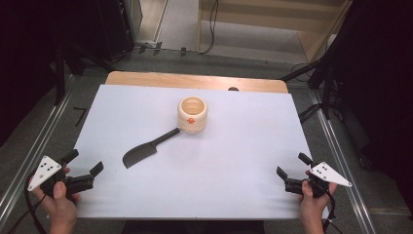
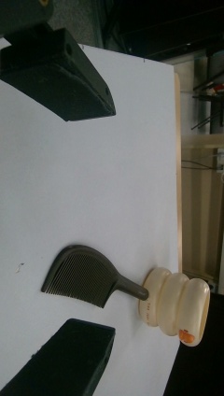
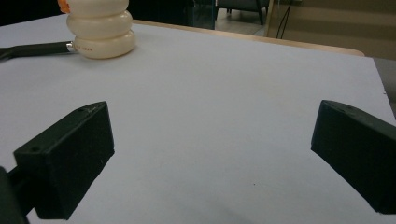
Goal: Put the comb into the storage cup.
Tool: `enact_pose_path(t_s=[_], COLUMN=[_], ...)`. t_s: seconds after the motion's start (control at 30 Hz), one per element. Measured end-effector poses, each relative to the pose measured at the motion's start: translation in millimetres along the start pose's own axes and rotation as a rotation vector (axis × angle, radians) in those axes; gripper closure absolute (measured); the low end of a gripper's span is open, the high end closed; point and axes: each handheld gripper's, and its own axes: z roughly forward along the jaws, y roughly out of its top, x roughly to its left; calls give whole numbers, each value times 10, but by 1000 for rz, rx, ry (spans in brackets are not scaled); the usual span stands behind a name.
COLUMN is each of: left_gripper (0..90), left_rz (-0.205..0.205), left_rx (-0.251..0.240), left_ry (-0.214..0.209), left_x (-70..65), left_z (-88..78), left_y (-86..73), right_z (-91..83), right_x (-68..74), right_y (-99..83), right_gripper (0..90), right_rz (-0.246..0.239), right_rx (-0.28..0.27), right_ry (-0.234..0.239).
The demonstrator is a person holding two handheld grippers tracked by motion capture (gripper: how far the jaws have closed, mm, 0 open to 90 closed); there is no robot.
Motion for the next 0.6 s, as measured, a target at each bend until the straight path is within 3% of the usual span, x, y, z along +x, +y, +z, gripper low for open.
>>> enact_pose_path(t_s=[0.37, 0.53, 0.6], left_gripper=[0, 0, 0], left_rz=[-1, -5, -5], left_rx=[1, 1, 2], left_ry=[-3, -5, -5], left_x=[-2, 0, -4], left_z=[-2, -2, -2], left_y=[-3, -5, -6], right_z=[-4, 45, 93], right_x=[52, 111, 179], right_y=[40, 116, 215], right_gripper=[0, 0, 0], right_rz=[-38, -58, -58], right_rx=[10, 13, 23], right_ry=[15, 49, 97])
